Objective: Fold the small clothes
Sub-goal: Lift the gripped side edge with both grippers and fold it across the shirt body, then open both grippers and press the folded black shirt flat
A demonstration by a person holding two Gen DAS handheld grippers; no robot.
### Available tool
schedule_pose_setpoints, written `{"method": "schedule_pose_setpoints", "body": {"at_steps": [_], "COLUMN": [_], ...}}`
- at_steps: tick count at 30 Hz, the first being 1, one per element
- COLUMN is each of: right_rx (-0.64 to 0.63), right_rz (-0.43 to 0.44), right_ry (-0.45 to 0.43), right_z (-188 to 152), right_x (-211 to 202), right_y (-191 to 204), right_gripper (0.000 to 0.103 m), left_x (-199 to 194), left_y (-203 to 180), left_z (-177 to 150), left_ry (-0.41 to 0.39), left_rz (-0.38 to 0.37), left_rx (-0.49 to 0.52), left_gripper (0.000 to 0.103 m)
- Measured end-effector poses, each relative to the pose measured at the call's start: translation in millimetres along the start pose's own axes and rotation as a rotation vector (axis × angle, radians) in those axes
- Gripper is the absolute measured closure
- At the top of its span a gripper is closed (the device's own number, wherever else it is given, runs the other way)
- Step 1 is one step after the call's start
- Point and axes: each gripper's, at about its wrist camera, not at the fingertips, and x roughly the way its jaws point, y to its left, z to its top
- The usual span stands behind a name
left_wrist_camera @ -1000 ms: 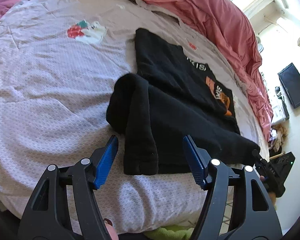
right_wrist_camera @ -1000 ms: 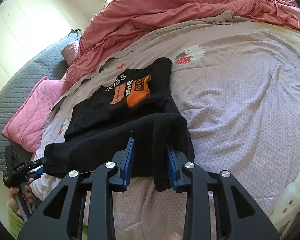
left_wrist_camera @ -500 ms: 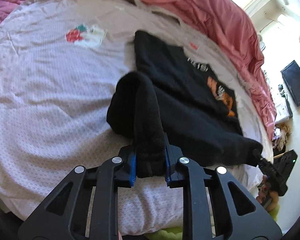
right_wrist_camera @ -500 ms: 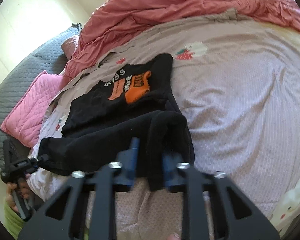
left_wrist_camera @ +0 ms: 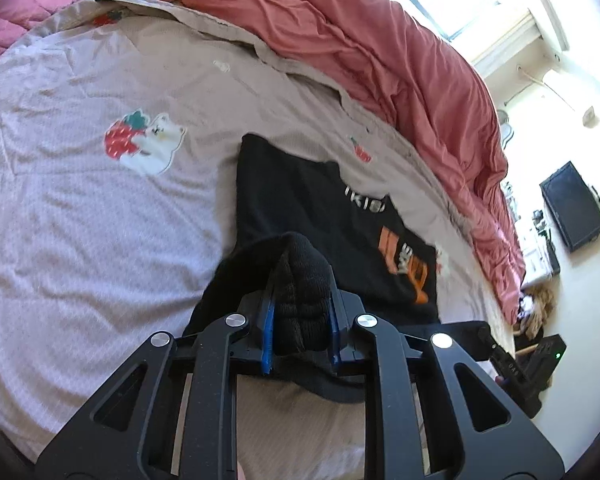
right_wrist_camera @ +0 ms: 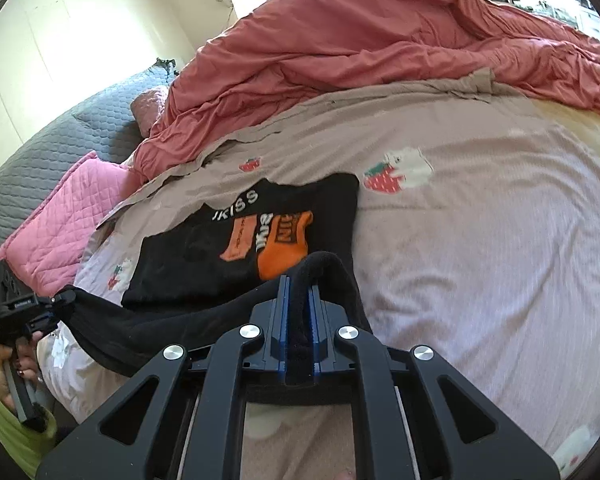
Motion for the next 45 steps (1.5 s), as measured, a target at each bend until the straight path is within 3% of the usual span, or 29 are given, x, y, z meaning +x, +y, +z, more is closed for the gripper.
{"method": "schedule_pose_setpoints", "body": {"at_steps": [13, 18, 23, 26, 27, 33, 36, 39, 43, 45], "right_rx": [0.004, 0.074, 0.137, 0.154, 0.146, -0.041, -0.142, -0.205, -0.272, -0.299], "right_rz": [-0.005, -0.039, -0.096, -0.095, -0.105, -0.171, -0.16, -0.128, -0.11, -0.106], "right_ry": [-0.039, 0.024, 0.116, 0.117, 0.11, 0.02, 0.004, 0.025, 0.064, 0.095], "right_z": [56.6, 68.2, 59.8, 58.5, 58.6, 45.5, 31.5, 15.0, -2.5, -11.7], "right_x": [39.0, 80.1, 113.4, 111.8, 108.8, 73.5, 65.1, 67.4, 75.6, 84.9], "right_y": [-5.8, -21.7, -37.3, -40.5, -39.6, -9.0, 15.4, 40.5, 64.7, 72.3], "right_gripper": [0.096, 0.096, 0.096, 0.09, 0.08, 0.06, 0.056, 0.056, 0.055, 0.055], "left_x": [29.2, 60.4, 89.2, 97.3, 99.1, 79.9, 61.5, 46.1, 35.4, 44.8], "left_y": [-1.7, 10.1, 32.4, 37.9, 37.3, 27.7, 21.9, 10.3, -8.6, -17.7], "left_z": [58.3, 67.4, 57.7, 58.4, 58.5, 42.1, 34.7, 28.0, 0.4, -13.6], "left_ry": [-0.052, -0.04, -0.06, -0.104, -0.112, -0.218, -0.294, -0.329, -0.333, -0.27], "left_rz": [0.033, 0.086, 0.129, 0.15, 0.148, 0.145, 0.2, 0.186, 0.166, 0.168], "left_rx": [-0.039, -0.095, -0.227, -0.271, -0.273, -0.144, -0.076, -0.006, 0.115, 0.173], "left_gripper": [0.091, 0.091, 0.091, 0.09, 0.09, 0.083, 0.083, 0.083, 0.082, 0.082]}}
